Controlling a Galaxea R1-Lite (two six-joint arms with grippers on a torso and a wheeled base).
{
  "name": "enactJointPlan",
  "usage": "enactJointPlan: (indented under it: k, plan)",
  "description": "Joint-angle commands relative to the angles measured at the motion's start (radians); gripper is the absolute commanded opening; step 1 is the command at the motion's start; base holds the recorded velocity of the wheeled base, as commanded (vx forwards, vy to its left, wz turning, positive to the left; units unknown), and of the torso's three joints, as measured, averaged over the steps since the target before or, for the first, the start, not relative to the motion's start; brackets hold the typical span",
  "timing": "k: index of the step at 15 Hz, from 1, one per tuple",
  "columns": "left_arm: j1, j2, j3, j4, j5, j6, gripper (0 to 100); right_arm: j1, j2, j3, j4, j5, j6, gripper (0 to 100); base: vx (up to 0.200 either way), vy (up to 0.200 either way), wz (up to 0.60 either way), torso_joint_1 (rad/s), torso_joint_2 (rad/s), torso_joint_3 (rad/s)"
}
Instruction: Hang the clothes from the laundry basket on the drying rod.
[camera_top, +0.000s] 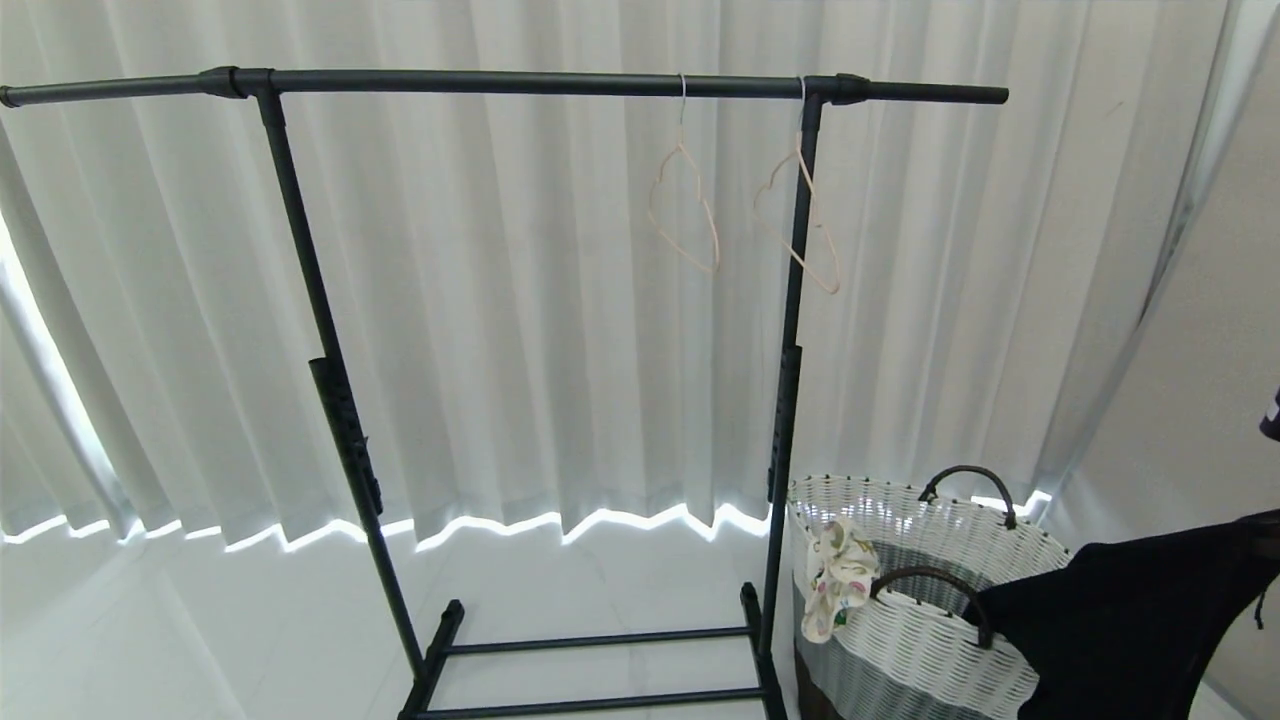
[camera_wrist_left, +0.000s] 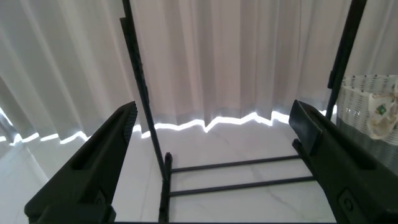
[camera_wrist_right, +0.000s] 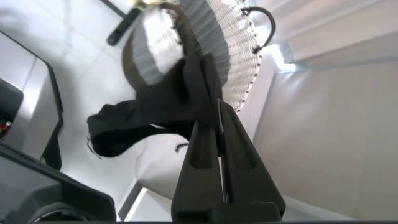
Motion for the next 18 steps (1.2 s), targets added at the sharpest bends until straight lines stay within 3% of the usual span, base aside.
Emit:
enactJointPlan:
  k: [1, 10, 15, 16, 18]
  plan:
    - [0.000, 0.001, 0.000, 0.000, 0.000, 0.001, 100, 0.018, 0.036, -0.048, 0.005, 0.000, 0.000, 0, 0.000, 0.000, 0.00, 0.000, 0.00, 0.000]
    - [0.000, 0.001, 0.000, 0.000, -0.002, 0.002, 100, 0.127, 0.182, -0.230, 0.010, 0.012, 0.034, 0, 0.000, 0.000, 0.00, 0.000, 0.00, 0.000]
    - [0.000, 0.000, 0.002, -0.009, 0.000, -0.027, 100, 0.244, 0.220, -0.256, 0.013, 0.020, 0.098, 0, 0.000, 0.000, 0.00, 0.000, 0.00, 0.000]
    - [-0.005, 0.012, -0.040, -0.011, -0.023, -0.038, 100, 0.252, 0.234, -0.273, 0.013, 0.020, 0.098, 0, 0.000, 0.000, 0.00, 0.000, 0.00, 0.000]
    - [-0.048, 0.216, -0.238, -0.014, -0.086, -0.073, 100, 0.265, 0.270, -0.305, 0.013, 0.020, 0.098, 0, 0.000, 0.000, 0.00, 0.000, 0.00, 0.000]
